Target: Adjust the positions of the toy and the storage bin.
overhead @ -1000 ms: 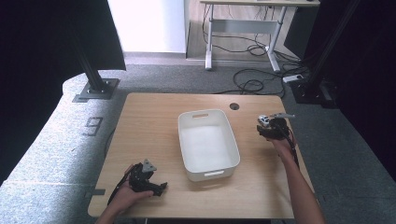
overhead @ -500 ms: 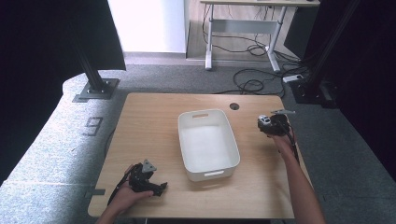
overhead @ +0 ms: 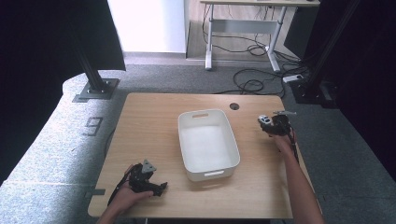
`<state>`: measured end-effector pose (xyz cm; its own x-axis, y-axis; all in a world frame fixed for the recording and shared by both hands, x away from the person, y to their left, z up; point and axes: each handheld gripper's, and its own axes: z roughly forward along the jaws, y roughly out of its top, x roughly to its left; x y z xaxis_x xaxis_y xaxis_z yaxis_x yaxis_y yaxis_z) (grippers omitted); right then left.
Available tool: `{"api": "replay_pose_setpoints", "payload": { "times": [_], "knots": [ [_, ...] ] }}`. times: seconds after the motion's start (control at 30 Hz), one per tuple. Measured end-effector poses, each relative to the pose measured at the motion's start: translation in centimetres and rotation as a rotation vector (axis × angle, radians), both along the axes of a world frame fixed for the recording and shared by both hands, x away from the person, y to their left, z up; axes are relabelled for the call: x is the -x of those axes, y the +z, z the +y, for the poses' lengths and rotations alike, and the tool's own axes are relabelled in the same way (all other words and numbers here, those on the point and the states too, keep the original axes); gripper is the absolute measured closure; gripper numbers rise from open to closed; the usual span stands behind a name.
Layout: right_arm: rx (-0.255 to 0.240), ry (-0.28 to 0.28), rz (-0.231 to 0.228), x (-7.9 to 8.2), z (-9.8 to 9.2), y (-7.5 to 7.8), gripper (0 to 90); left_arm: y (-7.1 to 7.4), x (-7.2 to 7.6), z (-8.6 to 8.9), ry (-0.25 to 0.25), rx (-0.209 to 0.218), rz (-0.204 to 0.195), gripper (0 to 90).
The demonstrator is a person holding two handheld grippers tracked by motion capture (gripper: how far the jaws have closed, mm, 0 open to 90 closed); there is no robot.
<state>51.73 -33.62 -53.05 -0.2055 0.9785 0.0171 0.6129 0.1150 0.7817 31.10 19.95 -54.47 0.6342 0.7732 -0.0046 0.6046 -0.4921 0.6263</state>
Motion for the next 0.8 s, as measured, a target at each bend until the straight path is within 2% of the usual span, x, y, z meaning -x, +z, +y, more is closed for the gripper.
{"api": "replay_pose_setpoints", "payload": {
  "times": [0.5,0.7,0.73,0.77,0.8],
  "knots": [
    [-0.018,-0.006,0.02,-0.6,-0.8,-0.9,32.4,0.0,0.0,0.0,0.005,0.003,-0.003,0.0],
    [-0.02,0.002,0.008,-0.8,-0.9,-1.1,31.8,-0.1,0.0,-0.1,0.009,0.005,-0.006,0.0],
    [-0.014,-0.004,0.031,-1.0,-1.0,-1.2,28.6,-0.1,0.0,-0.1,0.01,0.006,-0.007,0.0],
    [-0.014,-0.004,0.031,-1.0,-1.0,-1.2,28.6,-0.1,0.0,-0.1,0.011,0.006,-0.007,0.0],
    [0.006,0.01,0.053,-1.4,-0.8,-1.1,28.3,-0.1,0.0,-0.1,0.012,0.006,-0.007,0.0]
  ]
}}
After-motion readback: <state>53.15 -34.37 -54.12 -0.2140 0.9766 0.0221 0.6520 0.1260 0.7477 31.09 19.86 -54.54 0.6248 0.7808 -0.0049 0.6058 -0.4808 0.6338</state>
